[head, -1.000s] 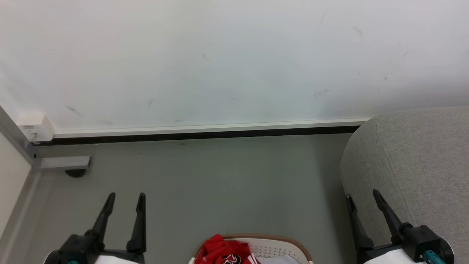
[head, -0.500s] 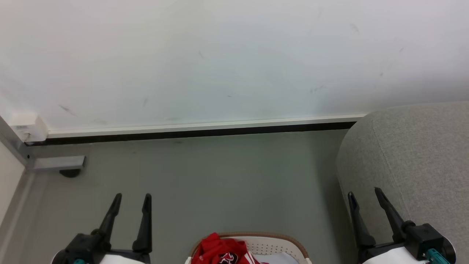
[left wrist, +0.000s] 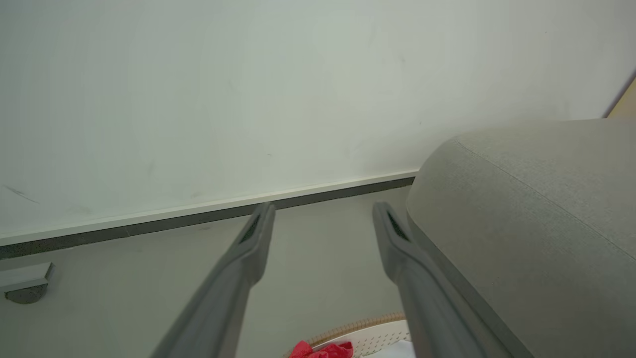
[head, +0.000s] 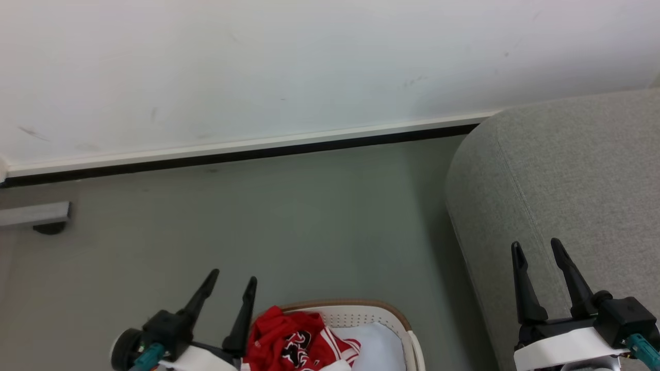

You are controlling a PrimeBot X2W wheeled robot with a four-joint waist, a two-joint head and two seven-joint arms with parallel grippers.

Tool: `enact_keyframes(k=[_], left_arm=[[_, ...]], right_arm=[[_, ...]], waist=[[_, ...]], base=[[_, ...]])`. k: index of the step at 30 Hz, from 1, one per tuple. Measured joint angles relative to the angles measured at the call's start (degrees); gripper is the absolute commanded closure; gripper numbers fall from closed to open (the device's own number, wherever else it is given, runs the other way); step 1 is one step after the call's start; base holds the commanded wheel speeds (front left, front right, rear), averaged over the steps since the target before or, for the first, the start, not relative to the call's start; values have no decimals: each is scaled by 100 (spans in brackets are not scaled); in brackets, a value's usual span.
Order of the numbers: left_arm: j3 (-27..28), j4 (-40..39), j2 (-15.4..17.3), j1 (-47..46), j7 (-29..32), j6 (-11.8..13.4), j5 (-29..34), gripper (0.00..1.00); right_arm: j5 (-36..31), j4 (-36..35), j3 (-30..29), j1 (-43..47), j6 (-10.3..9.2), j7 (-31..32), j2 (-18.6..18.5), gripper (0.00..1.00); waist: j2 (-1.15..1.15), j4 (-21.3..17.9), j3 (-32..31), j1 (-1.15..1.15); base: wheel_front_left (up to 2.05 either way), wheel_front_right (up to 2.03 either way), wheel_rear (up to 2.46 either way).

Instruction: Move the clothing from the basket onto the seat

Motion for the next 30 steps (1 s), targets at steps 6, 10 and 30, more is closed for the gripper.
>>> enact_keyframes(k=[6,10,30], left_arm=[[-898,1036,361,-502,12,0,-40,0],[-1444,1720,556,-990,170,0,-124,0],[-3775,4183,672,-2935,775,0,-245,0]], right_arm=[[46,-100,-25,-138,0,0,0,0],[105,-194,-124,-255,0,0,0,0],[314,-611,-322,-818,0,0,1,0]], waist=[[0,-204,342,0],[0,-312,631,0],[0,-780,2132,0]], base=[[0,0,0],[0,0,0],[0,0,0]])
